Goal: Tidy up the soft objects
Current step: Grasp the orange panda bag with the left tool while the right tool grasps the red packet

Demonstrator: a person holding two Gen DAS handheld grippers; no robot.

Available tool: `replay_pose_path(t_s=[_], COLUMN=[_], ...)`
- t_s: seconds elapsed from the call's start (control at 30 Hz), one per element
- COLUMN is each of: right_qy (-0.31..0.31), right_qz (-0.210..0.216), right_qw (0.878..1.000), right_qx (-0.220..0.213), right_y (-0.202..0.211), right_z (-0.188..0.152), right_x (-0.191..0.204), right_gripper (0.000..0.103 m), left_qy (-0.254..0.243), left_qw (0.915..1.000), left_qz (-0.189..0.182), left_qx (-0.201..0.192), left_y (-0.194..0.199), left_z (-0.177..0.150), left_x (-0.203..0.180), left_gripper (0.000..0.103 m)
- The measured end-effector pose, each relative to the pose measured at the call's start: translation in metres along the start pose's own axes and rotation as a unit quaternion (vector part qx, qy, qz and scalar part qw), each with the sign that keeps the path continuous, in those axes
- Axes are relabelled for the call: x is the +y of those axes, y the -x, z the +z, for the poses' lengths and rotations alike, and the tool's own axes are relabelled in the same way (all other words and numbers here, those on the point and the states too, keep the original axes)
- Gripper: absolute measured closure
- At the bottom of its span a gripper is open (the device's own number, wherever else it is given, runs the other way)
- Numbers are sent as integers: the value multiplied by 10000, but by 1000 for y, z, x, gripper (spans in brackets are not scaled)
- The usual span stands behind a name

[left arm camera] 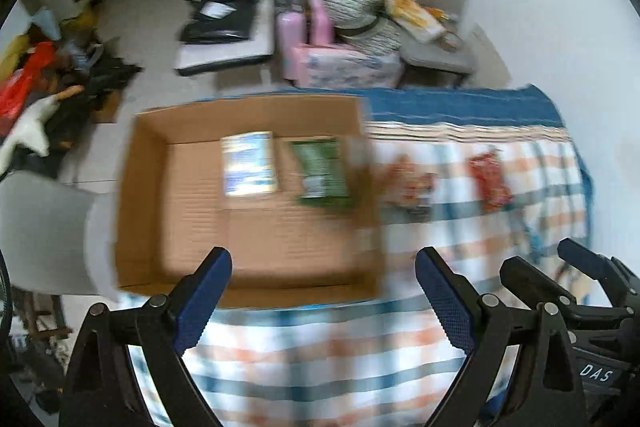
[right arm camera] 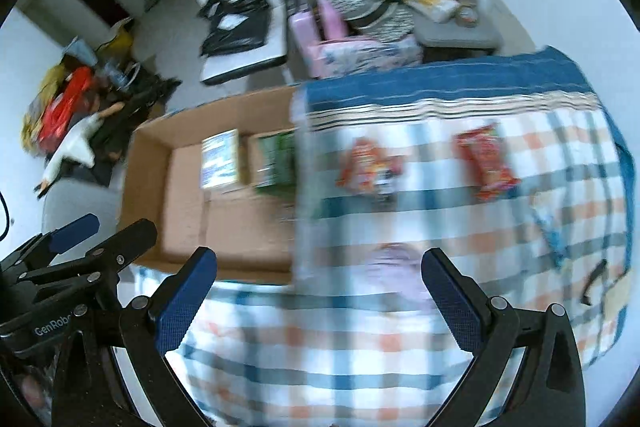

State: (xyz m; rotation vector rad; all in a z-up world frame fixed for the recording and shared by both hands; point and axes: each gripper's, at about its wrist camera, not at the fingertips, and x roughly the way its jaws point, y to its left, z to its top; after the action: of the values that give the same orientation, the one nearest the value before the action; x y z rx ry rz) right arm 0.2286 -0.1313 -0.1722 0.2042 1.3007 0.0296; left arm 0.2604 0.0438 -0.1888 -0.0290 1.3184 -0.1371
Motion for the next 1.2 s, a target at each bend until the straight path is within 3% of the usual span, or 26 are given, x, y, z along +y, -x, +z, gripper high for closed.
replay_pose_path(t_s=[0.23, 0.33, 0.53, 0.63, 0.8, 1.07, 1.2], right_qy=[-556, -711, -780, -658, -409, -142, -101], right_qz=[-457, -459, -262, -153, -51, -90, -141], right_qw=[9972, 9954, 9918, 9897, 9849, 9760, 9731], right_qx=[210, 439, 975, 1265, 1679, 2170, 2298], right_y=[-14, -36, -94, -126, -171, -229, -250], right_z=[27, 42, 69, 80, 93, 105, 108], right_x=[-121, -163, -218, -231, -239, -235, -233], right_gripper=[0, 0, 0, 0, 0, 0, 0], left_qy=[198, 385, 1228, 1691, 2027, 2299, 2331], left_qw=[9931, 9907, 9761, 9658, 9539, 9419, 9414], left_qz=[-625, -556, -515, -498, -357, 52, 228], left_qx=[971, 1184, 1717, 1904, 2183, 2448, 2428], left_y=[-78, -112, -181, -212, -247, -286, -292], left_z=[46, 60, 69, 70, 71, 71, 72], left_x=[-82, -104, -113, -112, -112, -100, -96], left_gripper=[9, 9, 9, 9, 9, 9, 9])
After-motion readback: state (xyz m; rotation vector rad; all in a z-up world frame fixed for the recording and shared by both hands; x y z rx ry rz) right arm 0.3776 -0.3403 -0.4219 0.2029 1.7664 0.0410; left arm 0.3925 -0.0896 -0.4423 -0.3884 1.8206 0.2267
